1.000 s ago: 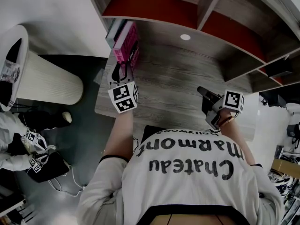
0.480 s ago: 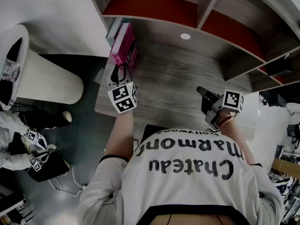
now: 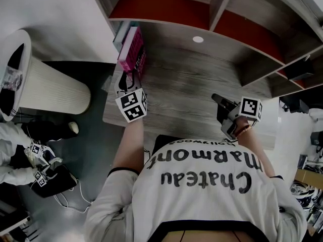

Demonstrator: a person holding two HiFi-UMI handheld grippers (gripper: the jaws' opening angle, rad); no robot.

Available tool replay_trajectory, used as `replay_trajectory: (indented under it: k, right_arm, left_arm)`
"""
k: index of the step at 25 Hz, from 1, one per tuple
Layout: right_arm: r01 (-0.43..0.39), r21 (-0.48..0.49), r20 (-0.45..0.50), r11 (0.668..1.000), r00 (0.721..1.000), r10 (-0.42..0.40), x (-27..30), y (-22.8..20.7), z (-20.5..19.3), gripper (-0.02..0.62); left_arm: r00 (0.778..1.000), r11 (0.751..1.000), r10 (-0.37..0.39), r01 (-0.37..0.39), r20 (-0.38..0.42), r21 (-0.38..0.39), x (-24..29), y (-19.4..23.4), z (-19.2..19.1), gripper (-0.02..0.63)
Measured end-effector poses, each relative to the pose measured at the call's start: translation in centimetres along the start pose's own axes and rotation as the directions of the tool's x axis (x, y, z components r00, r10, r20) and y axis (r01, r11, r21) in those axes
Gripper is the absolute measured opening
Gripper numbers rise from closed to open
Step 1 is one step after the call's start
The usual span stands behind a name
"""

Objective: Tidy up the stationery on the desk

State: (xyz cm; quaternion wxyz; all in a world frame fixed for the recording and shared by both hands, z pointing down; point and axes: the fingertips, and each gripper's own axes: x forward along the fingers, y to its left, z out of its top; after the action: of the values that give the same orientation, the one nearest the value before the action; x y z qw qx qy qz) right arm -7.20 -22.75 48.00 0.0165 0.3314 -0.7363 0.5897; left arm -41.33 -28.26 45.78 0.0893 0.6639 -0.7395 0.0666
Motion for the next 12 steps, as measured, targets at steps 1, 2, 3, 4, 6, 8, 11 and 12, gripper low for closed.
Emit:
replay_trajectory:
  k: [1,2,3,4,6,8,11,12]
  right_arm:
    - [-0.001,0.005,0.002,1.0,1.0,0.001,-0.1,0.0,0.0,0.014]
    - [0.001,0.005,0.004,1.0,1.0,-0.001,-0.1,-0.1,0.0,0.014]
    - [0.006,-0.001,0.003,1.0,1.0,-0.006,-0.2,-0.2,0.0,0.014]
    - [0.01,-0.008,0.003,1.0,1.0,-0.01,-0.2,-0.3,0.0,0.014]
    - [0.013,-0.01,0.005,1.0,1.0,-0.013,-0.3,-0.4,0.0,0.014]
    - [0.009,-0.005,0.008,1.0,1.0,-0.009,-0.3,-0.3,0.1,0.014]
    - [0.012,-0.004,0.014,1.0,1.0,-0.012,-0.4,-0.5,0.2,0.014]
    - [0.016,-0.003,0.016,1.0,1.0,-0.016,-0.4,-0.5,0.2,0.014]
  left_arm:
    - [1.0,1.0,0.001,-0.001,-0.001,0.001,0.1,0.0,0.0,0.146]
    - [1.0,1.0,0.002,-0.002,-0.002,0.001,0.2,0.1,0.0,0.146]
    - [1.0,1.0,0.003,-0.003,-0.004,0.0,0.3,0.1,0.0,0.146]
    - [1.0,1.0,0.003,-0.003,-0.006,-0.001,0.4,0.2,-0.1,0.146]
    - [1.0,1.0,0.004,-0.004,-0.011,-0.005,0.6,0.2,-0.2,0.146]
    - [1.0,1.0,0.007,-0.007,-0.017,-0.008,0.9,0.4,-0.4,0.147]
    - [1.0,1.0,0.008,-0.008,-0.017,-0.006,1.2,0.5,-0.4,0.147]
    - [1.0,1.0,0.008,-0.008,-0.016,-0.008,1.3,0.5,-0.4,0.147]
